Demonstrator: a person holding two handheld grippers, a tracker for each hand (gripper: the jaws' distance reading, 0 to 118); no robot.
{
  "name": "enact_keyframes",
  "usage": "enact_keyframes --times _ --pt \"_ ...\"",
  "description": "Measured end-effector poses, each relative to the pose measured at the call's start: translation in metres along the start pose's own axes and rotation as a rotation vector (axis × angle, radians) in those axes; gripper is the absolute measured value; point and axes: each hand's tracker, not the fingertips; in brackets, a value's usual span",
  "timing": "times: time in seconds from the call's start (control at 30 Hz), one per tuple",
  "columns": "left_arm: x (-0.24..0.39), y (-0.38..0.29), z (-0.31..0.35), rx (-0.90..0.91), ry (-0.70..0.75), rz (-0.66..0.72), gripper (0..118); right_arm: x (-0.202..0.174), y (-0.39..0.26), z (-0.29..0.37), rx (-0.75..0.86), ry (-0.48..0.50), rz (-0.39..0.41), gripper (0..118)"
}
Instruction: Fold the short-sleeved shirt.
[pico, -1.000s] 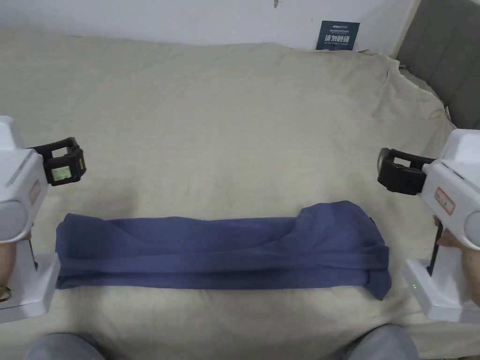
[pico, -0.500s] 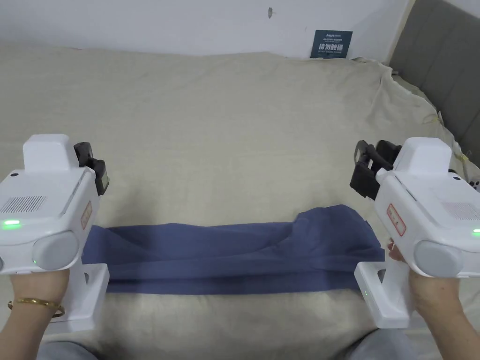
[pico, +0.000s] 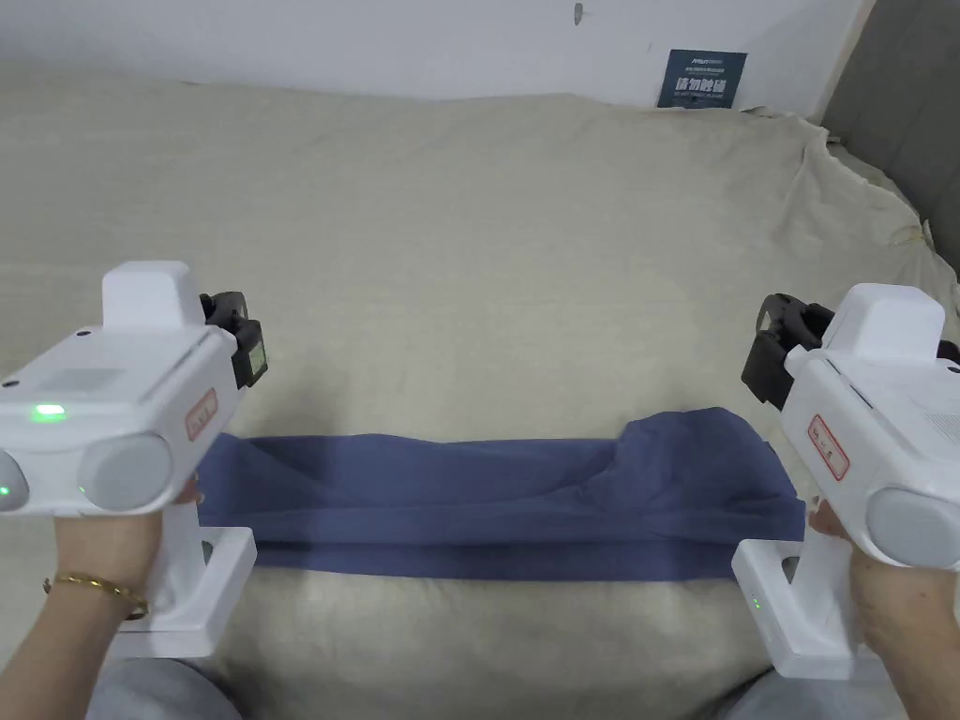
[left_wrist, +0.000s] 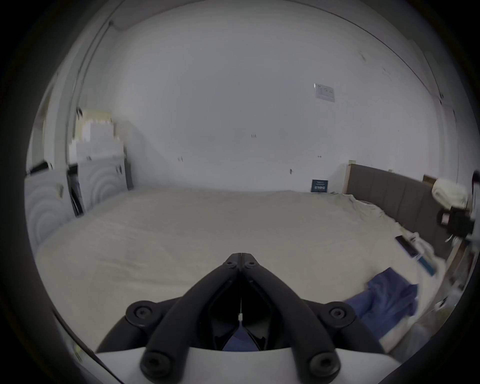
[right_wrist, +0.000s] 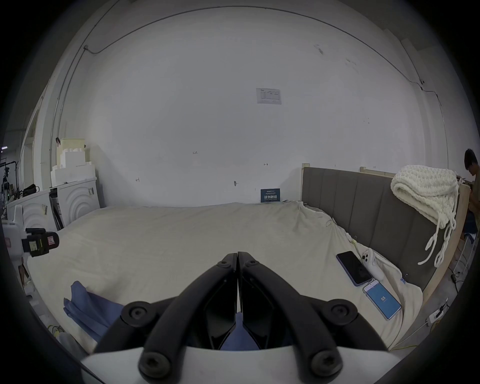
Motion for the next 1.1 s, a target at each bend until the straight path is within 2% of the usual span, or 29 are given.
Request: enact_keyframes --times 0.03,0.1,0.17,0.23,0.33,0.47,0.67,0.83,0.97,1.03,1.1 --pt "-0.005 0.004 0.001 -0.029 -0.025 0.058 23 -0.001 0.000 0.000 -0.004 0.002 0.004 0" --pt "-0.027 0.011 -0.005 -0.120 -0.086 0.196 67 0.000 0.000 -0.001 -0.009 0.006 0.002 0" --pt "-0.051 0.015 -0.012 -0.185 -0.139 0.299 97 -0.001 -0.001 -0.002 -0.017 0.010 0.001 0" --pt "-0.073 0.015 -0.020 -0.257 -0.152 0.324 107 -0.001 -0.002 -0.005 -0.028 0.023 -0.004 0" --pt "-0.104 0.011 -0.028 -0.333 -0.228 0.336 111 -0.007 -0.002 -0.009 -0.040 0.024 0.004 0" --pt "-0.153 -0.006 -0.042 -0.472 -0.252 0.527 112 -0.013 -0.003 -0.016 -0.056 0.026 0.005 0" --pt "-0.194 -0.049 -0.051 -0.589 -0.239 0.646 112 -0.019 -0.007 -0.024 -0.084 0.029 0.013 0" --pt "-0.198 -0.078 -0.059 -0.638 -0.293 0.710 112 -0.023 -0.012 -0.029 -0.107 0.025 0.010 0" --pt "-0.185 -0.095 -0.072 -0.759 -0.298 0.660 111 -0.024 -0.014 -0.030 -0.124 0.015 0.011 0" --pt "-0.183 -0.094 -0.074 -0.725 -0.318 0.661 113 -0.023 -0.015 -0.030 -0.129 0.013 0.008 0" --pt "-0.184 -0.091 -0.077 -0.705 -0.360 0.717 111 -0.022 -0.015 -0.030 -0.132 0.006 0.009 0"
